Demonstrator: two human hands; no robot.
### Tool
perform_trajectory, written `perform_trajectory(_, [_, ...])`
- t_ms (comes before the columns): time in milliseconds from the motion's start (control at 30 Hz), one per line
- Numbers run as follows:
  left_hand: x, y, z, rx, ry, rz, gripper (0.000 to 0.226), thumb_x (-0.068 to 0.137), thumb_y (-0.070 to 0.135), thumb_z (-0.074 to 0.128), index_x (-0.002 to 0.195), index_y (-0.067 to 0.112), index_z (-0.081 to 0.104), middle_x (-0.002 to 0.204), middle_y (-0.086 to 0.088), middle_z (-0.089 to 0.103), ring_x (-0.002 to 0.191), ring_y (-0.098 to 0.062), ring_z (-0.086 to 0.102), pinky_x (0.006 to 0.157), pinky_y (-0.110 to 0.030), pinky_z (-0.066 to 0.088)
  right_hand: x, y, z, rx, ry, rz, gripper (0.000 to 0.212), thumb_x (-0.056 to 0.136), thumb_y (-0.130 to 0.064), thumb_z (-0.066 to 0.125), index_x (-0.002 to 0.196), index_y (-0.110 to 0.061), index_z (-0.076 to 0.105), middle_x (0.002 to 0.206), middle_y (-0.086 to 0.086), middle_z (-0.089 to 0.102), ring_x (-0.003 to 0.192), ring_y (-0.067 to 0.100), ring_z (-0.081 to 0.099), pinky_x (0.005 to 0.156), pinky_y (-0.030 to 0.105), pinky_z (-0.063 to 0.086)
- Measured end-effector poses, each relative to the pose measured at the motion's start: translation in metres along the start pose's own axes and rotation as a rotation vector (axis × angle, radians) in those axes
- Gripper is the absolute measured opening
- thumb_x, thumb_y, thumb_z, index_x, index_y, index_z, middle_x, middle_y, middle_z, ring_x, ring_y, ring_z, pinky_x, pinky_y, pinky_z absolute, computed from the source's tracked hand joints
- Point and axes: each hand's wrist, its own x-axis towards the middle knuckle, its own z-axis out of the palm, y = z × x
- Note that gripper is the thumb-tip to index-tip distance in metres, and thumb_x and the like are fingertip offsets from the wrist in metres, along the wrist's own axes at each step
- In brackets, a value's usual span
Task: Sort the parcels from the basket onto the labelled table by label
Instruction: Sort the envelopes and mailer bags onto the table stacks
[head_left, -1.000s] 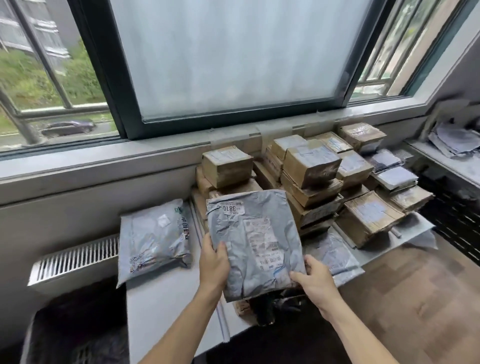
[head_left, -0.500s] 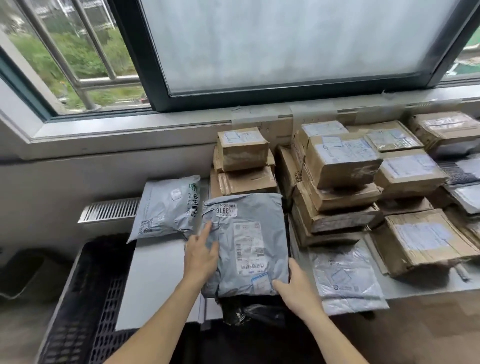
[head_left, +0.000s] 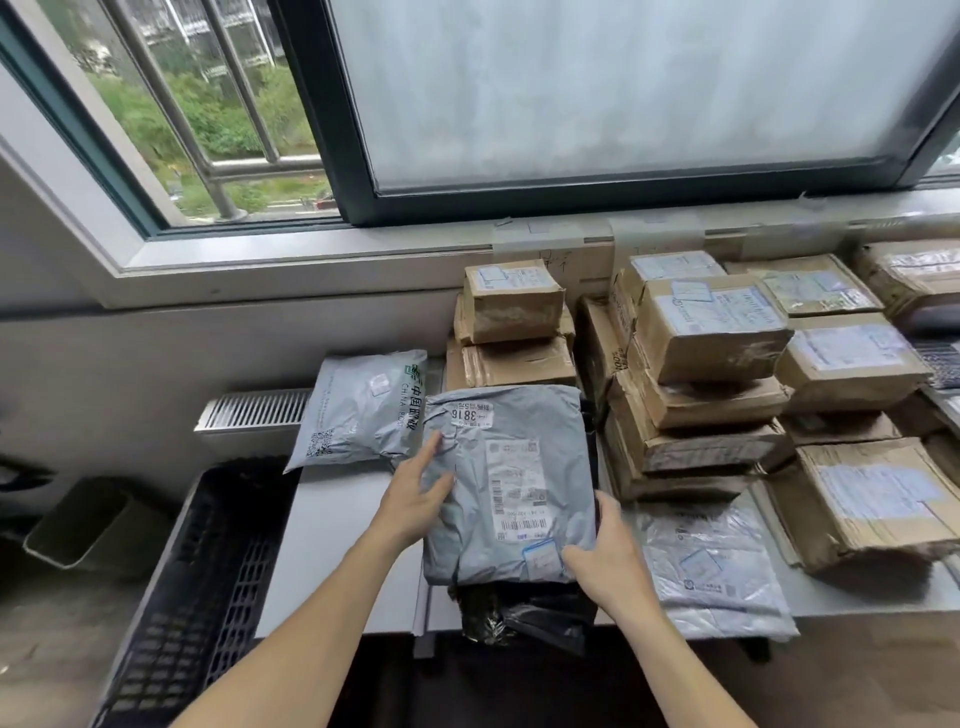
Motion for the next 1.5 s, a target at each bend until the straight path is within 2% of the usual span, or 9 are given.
perform_trajectory(67, [-0.001, -0.005, -0.009, -0.024, -0.025, 0.049, 0.067, 0.102, 0.024, 0.063, 0.158, 0.043, 0.033, 0.15, 0.007, 0.041, 0.139, -0.008, 0.039, 0.115, -0.028, 0.031, -0.005, -0.014, -0.002, -0.035, 0.057, -0.01, 0.082, 0.088, -0.02, 0.066, 0.158, -0.025, 0.024, 0.154, 0.005, 0.04, 0.14, 0.026, 0.041, 0.111, 0.041, 0.039])
perform_trajectory(200, [-0.004, -0.014, -0.038, -0.108, -0.042, 0.076, 0.068, 0.098, 0.032, 0.07, 0.156, 0.045, 0.037, 0.147, 0.008, 0.05, 0.129, -0.015, 0.054, 0.107, -0.032, 0.043, -0.016, -0.052, 0.006, -0.097, 0.2, -0.079, 0.084, 0.09, -0.019, 0.066, 0.162, -0.021, 0.021, 0.156, 0.01, 0.028, 0.145, 0.029, 0.023, 0.119, 0.043, 0.025])
perform_trajectory(400, [-0.021, -0.059, -0.125, -0.305, 0.019, 0.079, 0.05, 0.097, 0.013, 0.07, 0.144, 0.021, 0.055, 0.118, 0.01, 0.064, 0.104, -0.006, 0.064, 0.09, -0.019, 0.046, -0.043, -0.144, 0.094, -0.103, 0.367, -0.349, 0.066, 0.091, -0.014, 0.066, 0.153, -0.014, 0.042, 0.142, 0.008, 0.045, 0.135, 0.025, 0.037, 0.111, 0.031, 0.03])
perform_trajectory(633, [-0.057, -0.174, -0.243, -0.313, 0.064, -0.103, 0.036, 0.1, 0.015, 0.065, 0.136, 0.013, 0.061, 0.127, -0.01, 0.066, 0.11, -0.018, 0.064, 0.104, -0.044, 0.053, -0.1, -0.217, 0.276, -0.05, 0.179, -0.515, 0.058, 0.091, -0.009, 0.066, 0.146, -0.014, 0.05, 0.136, 0.001, 0.053, 0.131, 0.016, 0.043, 0.11, 0.019, 0.028])
perform_trajectory(767, [-0.068, -0.219, -0.282, -0.297, 0.063, -0.194, 0.037, 0.103, 0.017, 0.061, 0.14, 0.013, 0.058, 0.128, -0.007, 0.066, 0.118, -0.02, 0.063, 0.106, -0.043, 0.051, -0.11, -0.221, 0.344, -0.052, -0.017, -0.468, 0.055, 0.093, -0.009, 0.063, 0.146, -0.016, 0.05, 0.137, -0.001, 0.054, 0.129, 0.016, 0.05, 0.112, 0.036, 0.042])
perform_trajectory(1000, [-0.087, -0.259, -0.311, -0.284, 0.09, -0.396, 0.042, 0.104, 0.023, 0.059, 0.144, 0.014, 0.055, 0.108, 0.004, 0.068, 0.105, -0.018, 0.066, 0.096, -0.044, 0.055, -0.095, -0.214, 0.41, -0.009, -0.219, -0.237, 0.045, 0.099, -0.014, 0.055, 0.144, -0.018, 0.053, 0.132, 0.0, 0.061, 0.116, 0.011, 0.057, 0.097, 0.024, 0.041])
perform_trajectory(1233, [-0.087, -0.277, -0.331, -0.187, 0.047, -0.539, 0.04, 0.104, 0.022, 0.06, 0.143, 0.014, 0.055, 0.131, -0.006, 0.065, 0.113, -0.02, 0.066, 0.097, -0.04, 0.056, -0.087, -0.21, 0.473, 0.073, -0.409, -0.085, 0.042, 0.101, -0.015, 0.052, 0.142, -0.021, 0.051, 0.128, -0.002, 0.059, 0.094, 0.003, 0.056, 0.074, 0.019, 0.042])
perform_trajectory(1367, [-0.064, -0.288, -0.344, -0.123, -0.008, -0.544, 0.042, 0.101, 0.028, 0.061, 0.142, 0.02, 0.056, 0.127, 0.002, 0.065, 0.116, -0.018, 0.065, 0.106, -0.043, 0.053, -0.08, -0.207, 0.502, 0.153, -0.398, 0.052, 0.042, 0.101, -0.018, 0.051, 0.142, -0.024, 0.052, 0.129, -0.003, 0.06, 0.096, -0.001, 0.058, 0.086, 0.031, 0.054])
perform_trajectory(1500, [-0.023, -0.326, -0.341, -0.027, -0.104, -0.533, 0.049, 0.102, 0.03, 0.061, 0.149, 0.018, 0.05, 0.144, -0.001, 0.058, 0.129, -0.019, 0.057, 0.109, -0.033, 0.045, -0.058, -0.205, 0.536, 0.197, -0.3, 0.196, 0.04, 0.102, -0.019, 0.049, 0.141, -0.023, 0.053, 0.124, -0.003, 0.06, 0.09, 0.008, 0.062, 0.078, 0.032, 0.056])
